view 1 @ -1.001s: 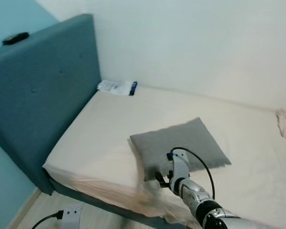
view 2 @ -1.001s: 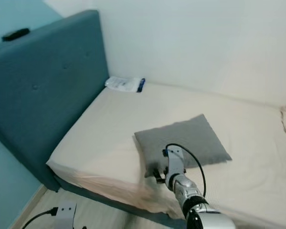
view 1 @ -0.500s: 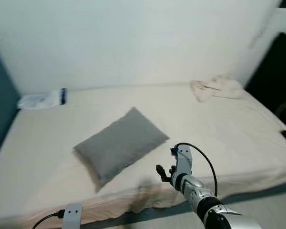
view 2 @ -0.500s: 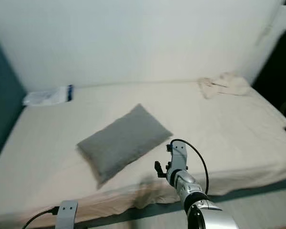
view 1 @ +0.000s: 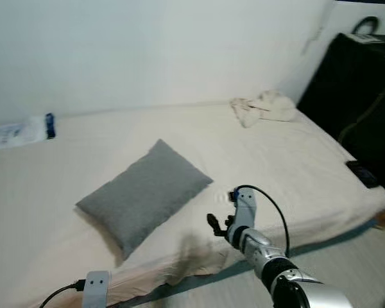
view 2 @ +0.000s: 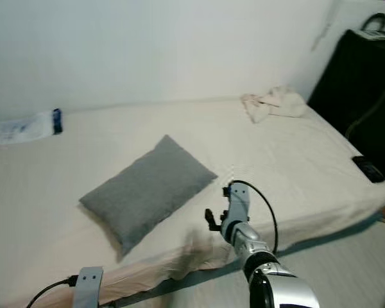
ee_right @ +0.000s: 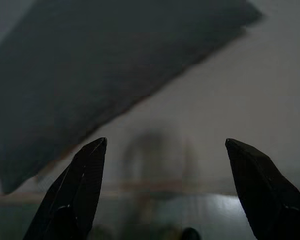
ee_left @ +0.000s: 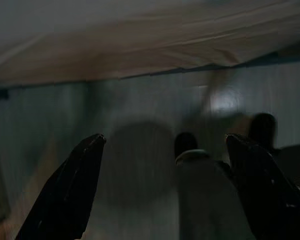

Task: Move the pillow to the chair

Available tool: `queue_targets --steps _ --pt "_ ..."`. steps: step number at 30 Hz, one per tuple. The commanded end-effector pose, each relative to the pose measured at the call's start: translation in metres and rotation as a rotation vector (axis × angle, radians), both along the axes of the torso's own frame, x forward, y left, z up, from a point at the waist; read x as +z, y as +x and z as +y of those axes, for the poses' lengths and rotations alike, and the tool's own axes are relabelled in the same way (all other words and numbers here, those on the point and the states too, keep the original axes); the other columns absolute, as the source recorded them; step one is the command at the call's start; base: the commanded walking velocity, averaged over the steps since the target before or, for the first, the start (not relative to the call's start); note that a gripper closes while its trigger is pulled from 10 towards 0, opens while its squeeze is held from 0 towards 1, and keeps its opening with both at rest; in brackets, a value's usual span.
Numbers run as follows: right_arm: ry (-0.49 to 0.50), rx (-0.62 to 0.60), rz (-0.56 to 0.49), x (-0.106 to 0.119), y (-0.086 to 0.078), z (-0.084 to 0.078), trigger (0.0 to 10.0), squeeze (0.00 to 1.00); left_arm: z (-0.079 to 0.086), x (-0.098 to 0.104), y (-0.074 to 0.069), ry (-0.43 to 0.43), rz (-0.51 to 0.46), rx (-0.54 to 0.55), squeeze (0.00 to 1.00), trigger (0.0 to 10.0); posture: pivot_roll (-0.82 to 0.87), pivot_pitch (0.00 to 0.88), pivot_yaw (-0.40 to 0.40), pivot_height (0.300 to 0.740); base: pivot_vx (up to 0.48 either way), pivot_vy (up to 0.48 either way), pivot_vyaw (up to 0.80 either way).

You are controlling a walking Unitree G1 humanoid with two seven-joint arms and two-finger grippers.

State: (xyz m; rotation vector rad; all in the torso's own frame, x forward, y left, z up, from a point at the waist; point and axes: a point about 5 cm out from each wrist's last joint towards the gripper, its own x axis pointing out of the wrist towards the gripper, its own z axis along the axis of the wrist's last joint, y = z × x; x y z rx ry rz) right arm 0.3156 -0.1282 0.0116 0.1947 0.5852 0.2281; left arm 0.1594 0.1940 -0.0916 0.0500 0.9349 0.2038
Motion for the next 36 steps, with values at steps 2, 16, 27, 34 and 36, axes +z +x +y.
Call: queue_targets --steps 2,16,27,34,36 --pt "-0.034 0.008 0.004 -0.004 -0.004 -0.006 10.0 0.0 -0.004 -0.004 -0.008 -0.002 0.026 -0.001 0.0 10.0 -0.04 0.044 -0.077 0.74 0.0 0.0 0.0" --pt "0.153 -0.049 -0.021 0.006 0.004 -0.001 10.0 0.0 0.008 0.001 -0.001 0.081 -0.001 0.014 0.0 10.0 -0.05 0.035 -0.064 0.74 0.0 0.0 0.0" --pt "0.172 0.034 -0.056 0.012 0.007 0.016 10.0 0.0 0.006 0.007 0.013 0.061 -0.041 0.032 0.0 10.0 -0.05 0.039 -0.068 0.74 0.0 -0.252 0.0" --pt "0.173 0.088 -0.086 0.012 0.005 0.018 10.0 0.0 0.001 0.006 0.012 0.063 -0.039 0.003 0.0 10.0 -0.05 0.031 -0.073 0.74 0.0 0.0 0.2" --pt "0.161 0.098 -0.085 0.011 0.004 0.018 10.0 0.0 0.0 0.006 0.013 0.065 -0.041 -0.003 0.0 10.0 -0.05 0.031 -0.073 0.74 0.0 0.0 0.7"
